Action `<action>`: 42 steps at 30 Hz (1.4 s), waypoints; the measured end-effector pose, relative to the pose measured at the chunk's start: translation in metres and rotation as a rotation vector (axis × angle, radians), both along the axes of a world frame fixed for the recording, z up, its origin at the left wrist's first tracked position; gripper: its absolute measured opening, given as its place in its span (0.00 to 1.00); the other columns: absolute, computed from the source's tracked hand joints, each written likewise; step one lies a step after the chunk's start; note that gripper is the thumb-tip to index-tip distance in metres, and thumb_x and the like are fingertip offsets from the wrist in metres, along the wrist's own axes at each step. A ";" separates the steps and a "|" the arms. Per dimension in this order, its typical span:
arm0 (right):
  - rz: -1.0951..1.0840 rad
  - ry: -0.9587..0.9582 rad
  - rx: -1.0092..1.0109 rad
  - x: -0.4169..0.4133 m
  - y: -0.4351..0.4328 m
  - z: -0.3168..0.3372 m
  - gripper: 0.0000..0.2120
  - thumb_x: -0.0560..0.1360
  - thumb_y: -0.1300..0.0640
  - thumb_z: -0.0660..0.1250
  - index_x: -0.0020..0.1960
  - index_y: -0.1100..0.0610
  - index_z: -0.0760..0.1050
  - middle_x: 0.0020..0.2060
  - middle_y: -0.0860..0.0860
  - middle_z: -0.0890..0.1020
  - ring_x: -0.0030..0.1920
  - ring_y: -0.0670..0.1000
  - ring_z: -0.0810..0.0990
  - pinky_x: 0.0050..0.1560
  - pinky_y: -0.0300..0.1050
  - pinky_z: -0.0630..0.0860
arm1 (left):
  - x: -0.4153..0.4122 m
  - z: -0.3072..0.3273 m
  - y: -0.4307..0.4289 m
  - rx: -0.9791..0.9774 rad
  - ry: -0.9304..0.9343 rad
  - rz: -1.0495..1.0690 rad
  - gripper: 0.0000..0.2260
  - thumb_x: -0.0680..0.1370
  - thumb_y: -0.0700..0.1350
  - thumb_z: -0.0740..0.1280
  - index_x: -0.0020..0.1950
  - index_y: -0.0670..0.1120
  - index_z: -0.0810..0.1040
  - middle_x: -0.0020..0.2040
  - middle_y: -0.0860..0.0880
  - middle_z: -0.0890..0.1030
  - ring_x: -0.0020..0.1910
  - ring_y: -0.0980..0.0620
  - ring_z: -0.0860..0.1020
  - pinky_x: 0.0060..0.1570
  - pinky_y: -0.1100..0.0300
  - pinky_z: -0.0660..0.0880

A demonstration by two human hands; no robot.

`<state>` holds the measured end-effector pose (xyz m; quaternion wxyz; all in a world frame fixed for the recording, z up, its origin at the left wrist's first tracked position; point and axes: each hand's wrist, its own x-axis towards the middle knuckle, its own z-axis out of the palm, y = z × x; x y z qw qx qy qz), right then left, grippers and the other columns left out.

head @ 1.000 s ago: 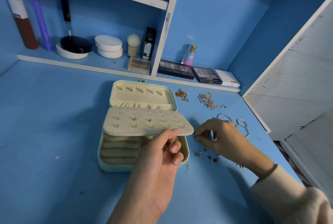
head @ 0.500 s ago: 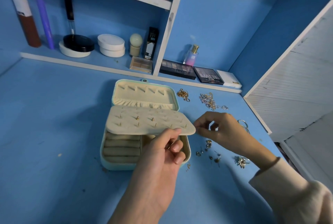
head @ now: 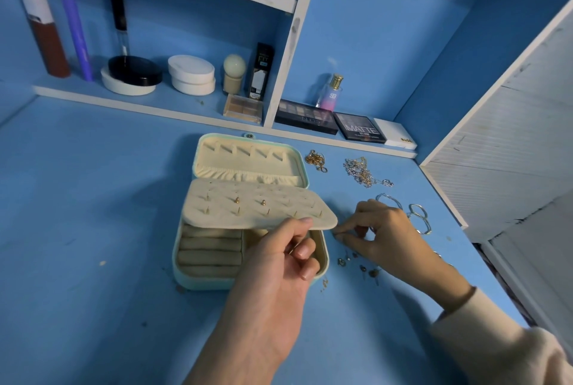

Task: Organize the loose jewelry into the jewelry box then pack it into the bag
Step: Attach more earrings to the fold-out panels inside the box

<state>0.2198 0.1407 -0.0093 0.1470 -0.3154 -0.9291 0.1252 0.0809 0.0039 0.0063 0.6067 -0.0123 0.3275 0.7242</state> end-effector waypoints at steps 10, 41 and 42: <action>-0.027 -0.021 -0.037 -0.001 0.000 0.005 0.05 0.68 0.62 0.75 0.41 0.53 0.85 0.31 0.42 0.72 0.40 0.43 0.72 0.38 0.27 0.65 | 0.000 0.000 0.000 0.003 -0.004 0.002 0.10 0.73 0.34 0.64 0.36 0.46 0.71 0.33 0.51 0.67 0.26 0.57 0.63 0.21 0.67 0.60; -0.020 0.258 -0.674 -0.041 -0.001 0.045 0.05 0.66 0.51 0.72 0.39 0.51 0.83 0.36 0.47 0.83 0.39 0.58 0.70 0.43 0.53 0.64 | 0.000 -0.003 0.002 0.050 -0.030 0.003 0.11 0.73 0.34 0.64 0.37 0.48 0.67 0.32 0.52 0.64 0.25 0.57 0.63 0.21 0.68 0.58; -0.015 0.254 -0.676 -0.041 -0.001 0.045 0.05 0.66 0.51 0.74 0.39 0.51 0.83 0.36 0.47 0.83 0.39 0.58 0.71 0.43 0.53 0.64 | -0.001 -0.003 0.002 0.053 -0.033 0.001 0.12 0.73 0.33 0.64 0.37 0.48 0.67 0.32 0.52 0.64 0.25 0.57 0.63 0.21 0.68 0.58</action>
